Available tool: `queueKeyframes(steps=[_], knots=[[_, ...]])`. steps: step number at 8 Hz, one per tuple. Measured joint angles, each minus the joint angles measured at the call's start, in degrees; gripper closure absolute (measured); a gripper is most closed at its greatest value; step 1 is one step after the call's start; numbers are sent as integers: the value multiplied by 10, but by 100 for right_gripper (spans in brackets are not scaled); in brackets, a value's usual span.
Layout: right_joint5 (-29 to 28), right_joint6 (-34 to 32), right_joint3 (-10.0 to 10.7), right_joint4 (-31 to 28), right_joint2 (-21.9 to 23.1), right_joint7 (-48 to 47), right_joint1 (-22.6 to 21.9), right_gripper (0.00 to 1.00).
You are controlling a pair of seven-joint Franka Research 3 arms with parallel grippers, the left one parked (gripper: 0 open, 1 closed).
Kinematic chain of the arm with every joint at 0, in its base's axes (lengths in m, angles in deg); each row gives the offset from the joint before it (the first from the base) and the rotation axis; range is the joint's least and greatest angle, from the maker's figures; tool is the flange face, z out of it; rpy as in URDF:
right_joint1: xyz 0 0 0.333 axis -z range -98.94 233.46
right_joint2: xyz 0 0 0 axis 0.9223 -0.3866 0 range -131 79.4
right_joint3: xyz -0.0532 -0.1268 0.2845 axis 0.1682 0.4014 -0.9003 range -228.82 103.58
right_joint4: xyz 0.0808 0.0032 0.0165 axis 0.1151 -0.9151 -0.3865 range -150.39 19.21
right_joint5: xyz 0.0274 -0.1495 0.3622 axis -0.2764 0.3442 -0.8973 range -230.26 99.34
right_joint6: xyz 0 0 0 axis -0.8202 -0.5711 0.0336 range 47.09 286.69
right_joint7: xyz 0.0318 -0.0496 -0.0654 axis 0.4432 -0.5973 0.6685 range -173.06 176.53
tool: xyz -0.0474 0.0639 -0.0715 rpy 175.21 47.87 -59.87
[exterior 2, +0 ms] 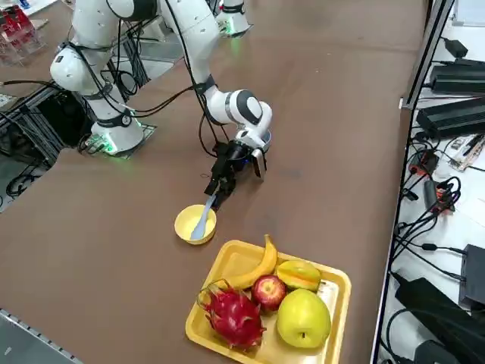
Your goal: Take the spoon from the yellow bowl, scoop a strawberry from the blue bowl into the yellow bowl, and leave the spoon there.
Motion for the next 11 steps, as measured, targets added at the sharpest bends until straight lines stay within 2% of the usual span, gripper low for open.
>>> queueKeyframes(steps=[9,11], knots=[[0,-9,4,9,-11,-1,0,32],[0,-11,4,11,-14,-1,0,37]])
